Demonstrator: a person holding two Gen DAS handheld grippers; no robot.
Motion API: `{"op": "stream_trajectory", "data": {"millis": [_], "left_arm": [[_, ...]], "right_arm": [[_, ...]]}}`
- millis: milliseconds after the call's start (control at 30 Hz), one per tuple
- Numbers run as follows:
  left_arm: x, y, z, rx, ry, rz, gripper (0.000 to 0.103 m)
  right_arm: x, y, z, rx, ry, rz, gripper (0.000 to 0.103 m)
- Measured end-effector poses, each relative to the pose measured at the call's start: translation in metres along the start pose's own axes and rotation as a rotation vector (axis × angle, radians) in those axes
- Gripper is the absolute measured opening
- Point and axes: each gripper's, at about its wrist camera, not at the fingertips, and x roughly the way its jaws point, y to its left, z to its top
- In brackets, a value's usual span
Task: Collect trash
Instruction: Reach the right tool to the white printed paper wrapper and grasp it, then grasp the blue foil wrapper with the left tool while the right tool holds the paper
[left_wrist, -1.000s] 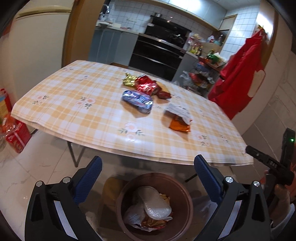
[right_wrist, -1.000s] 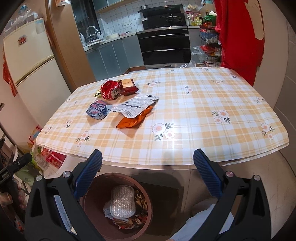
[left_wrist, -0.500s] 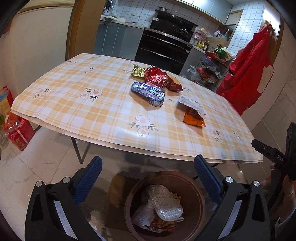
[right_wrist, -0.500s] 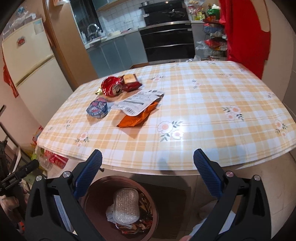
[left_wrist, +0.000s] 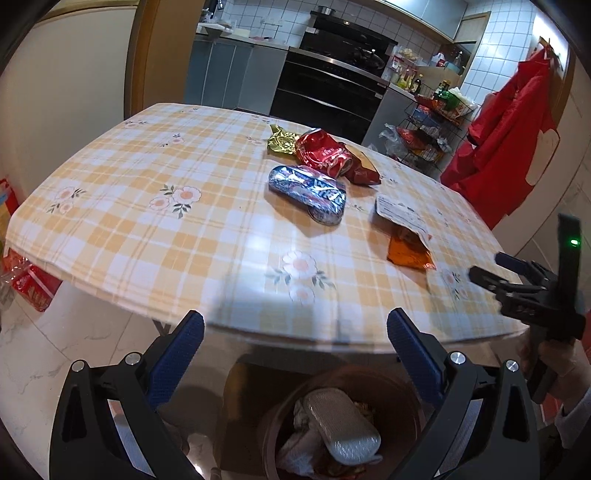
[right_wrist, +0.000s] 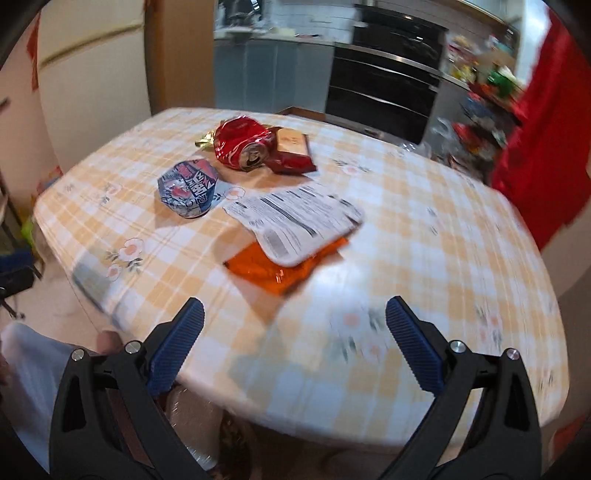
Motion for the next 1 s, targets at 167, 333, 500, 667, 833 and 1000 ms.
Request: {"op": "stream_trajectory", "data": {"millis": [167, 333, 500, 667, 833, 1000], "left_arm": [[0.022, 0.004, 0.013, -0.025, 0.006, -0.015, 0.097], [0.040, 0.013, 0.026, -0.051, 0.036, -0.048, 0.097], [0.044, 0.019, 0.034, -0.059, 0.030, -0.064, 0.090], [0.043, 0.019, 0.034, -0.077, 0.024, -0.064, 0.084], [0.037, 0.015, 0.031, -0.069, 0.026, -0.070, 0.082], [0.031, 0.008, 0.033, -0.053, 0.026, -0.082, 0.078]], "right_arm": [[0.056, 0.019, 0.041, -0.089, 0.041, -0.039, 0.096], [0.106, 0.033, 0.062, -0.170, 0.114, -0.122, 0.085], [0.125, 0.019, 0.065, -0.114, 0.167, -0.119, 0.061], [0.092, -0.003, 0.068, -0.041, 0.086, -0.059, 0.035], [0.053, -0.051, 0.066, 0.173, 0.001, 0.028, 0.026], [0.025, -0.086, 0.047, 0.344, -0.052, 0.089, 0.021]]}}
